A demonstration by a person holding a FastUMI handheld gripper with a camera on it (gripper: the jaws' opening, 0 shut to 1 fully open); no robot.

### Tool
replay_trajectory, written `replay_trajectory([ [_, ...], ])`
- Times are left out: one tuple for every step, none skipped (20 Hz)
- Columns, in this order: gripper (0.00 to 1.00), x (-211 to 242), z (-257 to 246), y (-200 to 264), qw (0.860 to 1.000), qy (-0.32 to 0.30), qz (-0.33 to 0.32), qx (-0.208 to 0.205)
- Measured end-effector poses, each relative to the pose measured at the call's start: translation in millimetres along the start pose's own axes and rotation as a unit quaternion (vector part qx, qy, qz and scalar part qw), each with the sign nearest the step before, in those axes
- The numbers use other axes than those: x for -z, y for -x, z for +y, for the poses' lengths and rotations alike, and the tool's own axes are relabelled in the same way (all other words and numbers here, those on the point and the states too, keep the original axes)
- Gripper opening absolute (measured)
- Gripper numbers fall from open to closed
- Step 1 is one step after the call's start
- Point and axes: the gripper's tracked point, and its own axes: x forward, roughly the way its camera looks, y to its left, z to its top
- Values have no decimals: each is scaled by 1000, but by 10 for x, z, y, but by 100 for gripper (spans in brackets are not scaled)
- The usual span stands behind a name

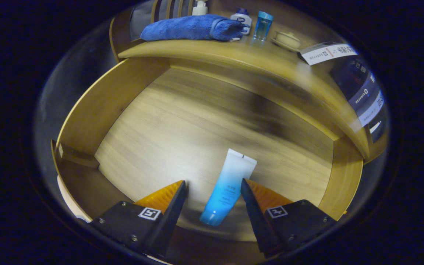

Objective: Pull open the drawer, take out the items inside it, and place them on the countertop above the cabinet.

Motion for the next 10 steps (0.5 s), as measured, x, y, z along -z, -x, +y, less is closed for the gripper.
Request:
replay_trajectory([
  [89,21,4,-6,1000,-2,5,0],
  [90,39,3,-17,1000,-2,12,1],
  [92,23,-102,-83,1000,3,5,23],
  [84,48,-181,-100,999,15,13,40],
  [77,6,-182,-118,999,11,1,40],
  [69,-9,-179,-121,999,15,-3,40],
  [61,-8,-175,-135,999,17,-8,37],
  [53,-39,-185,-110,999,16,-19,40],
  [45,-55,-155,-93,999,16,-26,34],
  [45,-85,-139,-73,999,16,-37,24],
])
